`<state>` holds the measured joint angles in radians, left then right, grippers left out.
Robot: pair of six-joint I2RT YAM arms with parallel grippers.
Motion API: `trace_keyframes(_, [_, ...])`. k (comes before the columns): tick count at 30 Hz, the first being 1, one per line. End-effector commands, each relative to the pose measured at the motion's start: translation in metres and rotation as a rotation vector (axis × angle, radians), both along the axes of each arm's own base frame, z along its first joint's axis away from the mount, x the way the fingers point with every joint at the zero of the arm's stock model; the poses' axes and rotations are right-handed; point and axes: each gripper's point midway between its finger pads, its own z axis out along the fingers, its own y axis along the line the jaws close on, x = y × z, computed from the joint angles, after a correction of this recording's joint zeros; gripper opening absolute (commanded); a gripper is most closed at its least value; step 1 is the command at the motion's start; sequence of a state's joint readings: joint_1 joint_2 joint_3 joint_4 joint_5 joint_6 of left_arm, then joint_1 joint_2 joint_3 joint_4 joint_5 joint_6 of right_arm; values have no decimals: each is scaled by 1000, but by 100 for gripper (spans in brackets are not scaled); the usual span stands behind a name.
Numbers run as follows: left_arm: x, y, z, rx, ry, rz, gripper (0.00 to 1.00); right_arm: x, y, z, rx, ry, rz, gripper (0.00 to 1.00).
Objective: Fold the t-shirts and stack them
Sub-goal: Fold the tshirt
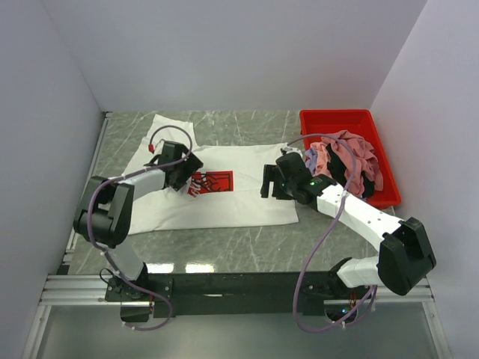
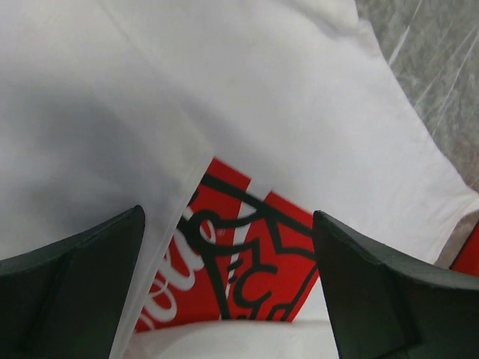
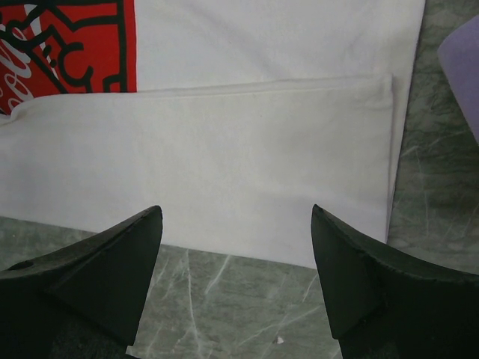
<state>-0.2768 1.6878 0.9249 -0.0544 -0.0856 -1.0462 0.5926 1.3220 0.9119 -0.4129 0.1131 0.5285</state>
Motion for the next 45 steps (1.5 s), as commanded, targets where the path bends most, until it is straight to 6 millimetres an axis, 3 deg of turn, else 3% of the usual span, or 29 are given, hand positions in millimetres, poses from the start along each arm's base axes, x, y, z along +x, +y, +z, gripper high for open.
trace_keyframes(1, [30,6,9,42,-41,83,99,6,-4,9,-1,-44,-17,87])
trace_keyframes(3, [42,10,11,72,-42,112,100,6,-4,9,-3,-42,-16,87])
trace_keyframes(4, [42,11,-1,93,-10,107,100,6,-5,10,-4,-43,-17,87])
trace_keyframes(7, [55,7,5,101,-20,95,100,6,-7,11,-10,-46,-20,87])
trace_keyframes(11, [60,8,30,103,-68,95,99,6,-5,14,-1,-49,-15,87])
trace_keyframes(13, [59,13,56,114,-119,107,99,5,-5,13,-2,-46,-14,87])
trace_keyframes(14, [53,17,59,125,-119,113,100,4,-5,12,-3,-41,-10,87])
trace_keyframes(15, [49,25,79,140,-160,135,100,5,-5,11,-4,-38,-12,87])
trace_keyframes(19, [23,49,87,208,-157,196,99,7,2,4,2,-17,0,87])
trace_keyframes(21, [6,62,72,238,-115,220,99,9,11,3,10,-8,10,87])
trace_keyframes(24, [-12,81,49,237,-59,247,100,12,24,-12,-24,25,34,88])
trace_keyframes(25, [-15,89,43,230,-48,263,100,12,24,-26,-52,53,31,88])
trace_keyframes(28, [-34,98,11,213,30,271,99,15,25,-48,-105,101,20,88])
trace_keyframes(35, [-73,110,-35,197,166,293,100,-1,22,-86,-152,197,21,88])
trace_keyframes(40, [-115,117,-51,185,251,325,100,-27,16,-100,-157,237,25,88])
trace_keyframes(45, [-147,120,-48,152,262,379,99,-60,13,-103,-142,261,47,88])
